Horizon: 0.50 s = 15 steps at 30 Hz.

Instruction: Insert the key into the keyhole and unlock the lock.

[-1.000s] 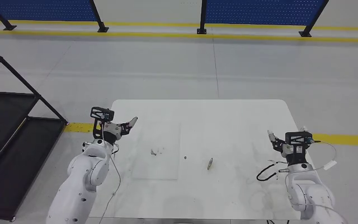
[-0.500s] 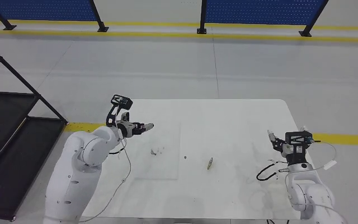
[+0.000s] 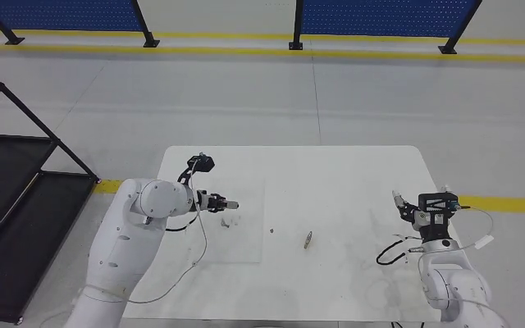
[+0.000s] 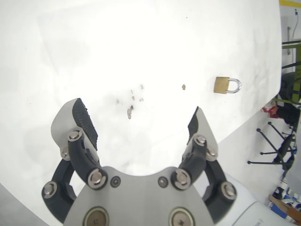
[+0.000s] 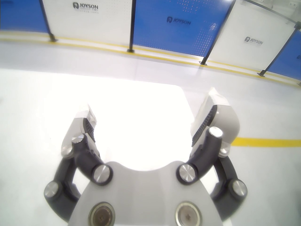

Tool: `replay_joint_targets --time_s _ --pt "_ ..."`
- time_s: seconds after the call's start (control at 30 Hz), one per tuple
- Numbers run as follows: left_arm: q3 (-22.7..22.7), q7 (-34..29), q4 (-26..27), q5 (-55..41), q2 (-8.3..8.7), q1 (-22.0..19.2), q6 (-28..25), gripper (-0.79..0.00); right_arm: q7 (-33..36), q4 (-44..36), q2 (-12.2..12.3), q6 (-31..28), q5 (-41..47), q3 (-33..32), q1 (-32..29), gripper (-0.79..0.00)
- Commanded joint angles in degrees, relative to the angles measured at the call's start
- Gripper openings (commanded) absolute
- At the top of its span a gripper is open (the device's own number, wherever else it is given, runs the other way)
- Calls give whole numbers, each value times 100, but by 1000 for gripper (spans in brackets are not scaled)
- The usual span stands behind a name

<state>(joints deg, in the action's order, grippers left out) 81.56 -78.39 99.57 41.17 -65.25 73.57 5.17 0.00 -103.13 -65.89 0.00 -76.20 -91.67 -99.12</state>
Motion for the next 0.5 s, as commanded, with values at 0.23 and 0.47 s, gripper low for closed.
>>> replay_joint_targets --time_s 0.23,0.47 --pt "-425 -219 -386 162 -19 -166 806 0 0 0 0 0 0 0 0 0" --pt "-600 -293 -482 14 -8 -189 664 0 0 0 0 0 0 0 0 0"
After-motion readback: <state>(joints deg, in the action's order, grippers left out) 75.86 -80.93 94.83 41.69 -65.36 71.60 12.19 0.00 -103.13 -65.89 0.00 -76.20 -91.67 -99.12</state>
